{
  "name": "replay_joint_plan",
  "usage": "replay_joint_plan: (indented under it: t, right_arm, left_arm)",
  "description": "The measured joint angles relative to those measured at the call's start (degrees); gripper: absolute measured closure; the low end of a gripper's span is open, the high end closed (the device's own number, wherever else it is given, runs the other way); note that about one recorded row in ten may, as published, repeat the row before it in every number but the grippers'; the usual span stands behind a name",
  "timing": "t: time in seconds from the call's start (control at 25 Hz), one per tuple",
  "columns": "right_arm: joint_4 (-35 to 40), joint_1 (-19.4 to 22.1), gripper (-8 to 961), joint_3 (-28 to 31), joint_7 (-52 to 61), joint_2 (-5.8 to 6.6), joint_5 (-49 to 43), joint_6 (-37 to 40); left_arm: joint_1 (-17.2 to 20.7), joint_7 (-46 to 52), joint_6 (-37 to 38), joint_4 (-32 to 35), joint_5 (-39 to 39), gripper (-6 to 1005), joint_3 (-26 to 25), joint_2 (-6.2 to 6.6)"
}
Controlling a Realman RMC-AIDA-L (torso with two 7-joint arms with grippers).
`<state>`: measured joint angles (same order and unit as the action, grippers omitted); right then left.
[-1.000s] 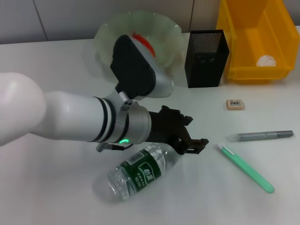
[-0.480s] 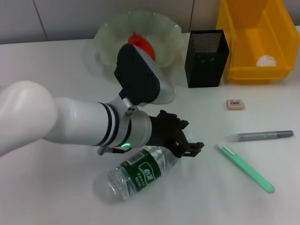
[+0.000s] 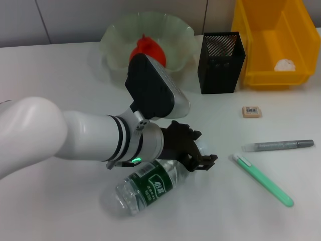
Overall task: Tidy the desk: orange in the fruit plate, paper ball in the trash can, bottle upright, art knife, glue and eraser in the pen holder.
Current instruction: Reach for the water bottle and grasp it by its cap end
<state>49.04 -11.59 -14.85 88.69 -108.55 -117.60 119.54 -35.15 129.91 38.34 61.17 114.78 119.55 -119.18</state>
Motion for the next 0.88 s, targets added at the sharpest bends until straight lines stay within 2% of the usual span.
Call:
replay_joint_plan:
  t: [0.88]
  right_arm:
    - [-0.09,-0.02,371,0.0,-0.51,-0.53,0.0,-0.1]
  left_arm:
    - [0.54,-0.04,-1.23,-0.41,0.1,362,2.34,0.0]
